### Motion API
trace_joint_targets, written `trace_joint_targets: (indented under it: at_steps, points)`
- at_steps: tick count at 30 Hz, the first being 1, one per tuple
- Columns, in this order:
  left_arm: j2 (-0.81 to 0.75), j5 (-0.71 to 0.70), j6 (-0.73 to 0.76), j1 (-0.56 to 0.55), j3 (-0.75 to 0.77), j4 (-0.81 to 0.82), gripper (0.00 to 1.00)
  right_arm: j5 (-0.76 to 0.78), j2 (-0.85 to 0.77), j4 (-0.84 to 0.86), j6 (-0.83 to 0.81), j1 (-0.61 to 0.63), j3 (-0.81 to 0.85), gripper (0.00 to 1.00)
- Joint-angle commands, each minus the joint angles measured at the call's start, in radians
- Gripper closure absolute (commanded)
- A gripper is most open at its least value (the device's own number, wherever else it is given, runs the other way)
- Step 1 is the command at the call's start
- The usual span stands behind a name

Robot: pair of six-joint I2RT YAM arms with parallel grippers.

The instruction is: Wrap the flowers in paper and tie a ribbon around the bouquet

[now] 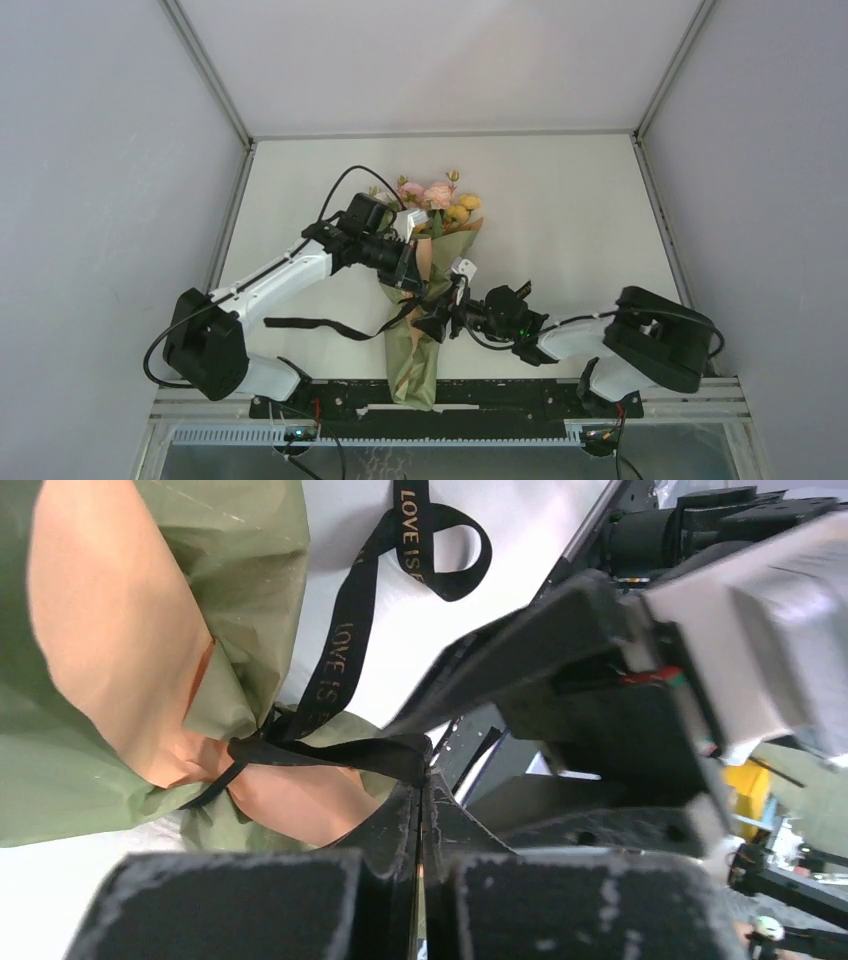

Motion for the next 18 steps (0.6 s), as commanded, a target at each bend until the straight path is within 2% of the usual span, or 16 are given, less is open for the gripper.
trace_joint_targets:
  at_steps: [1, 8, 11, 15, 16, 17, 18]
  points:
    - [-0.025, 0.061, -0.087, 0.009, -0.037, 0.095, 1.00, 0.063, 0.116, 0.227, 0.101, 0.003, 0.052, 0.38]
    - [-0.043, 0.069, -0.134, 0.009, -0.090, 0.149, 1.00, 0.073, 0.258, 0.365, 0.188, 0.004, 0.094, 0.38]
    - [-0.055, 0.070, -0.148, 0.008, -0.107, 0.170, 1.00, 0.110, 0.293, 0.373, 0.213, 0.004, 0.105, 0.39]
    - [-0.059, 0.074, -0.166, 0.012, -0.112, 0.186, 1.00, 0.124, 0.313, 0.368, 0.236, -0.004, 0.114, 0.53]
    - [-0.059, 0.075, -0.166, 0.012, -0.113, 0.186, 1.00, 0.122, 0.313, 0.362, 0.241, -0.006, 0.114, 0.59]
    - [-0.058, 0.076, -0.167, 0.013, -0.113, 0.188, 1.00, 0.118, 0.310, 0.356, 0.243, -0.009, 0.114, 0.68]
    - [-0.058, 0.076, -0.171, 0.015, -0.114, 0.192, 1.00, 0.114, 0.307, 0.347, 0.247, -0.011, 0.114, 0.71]
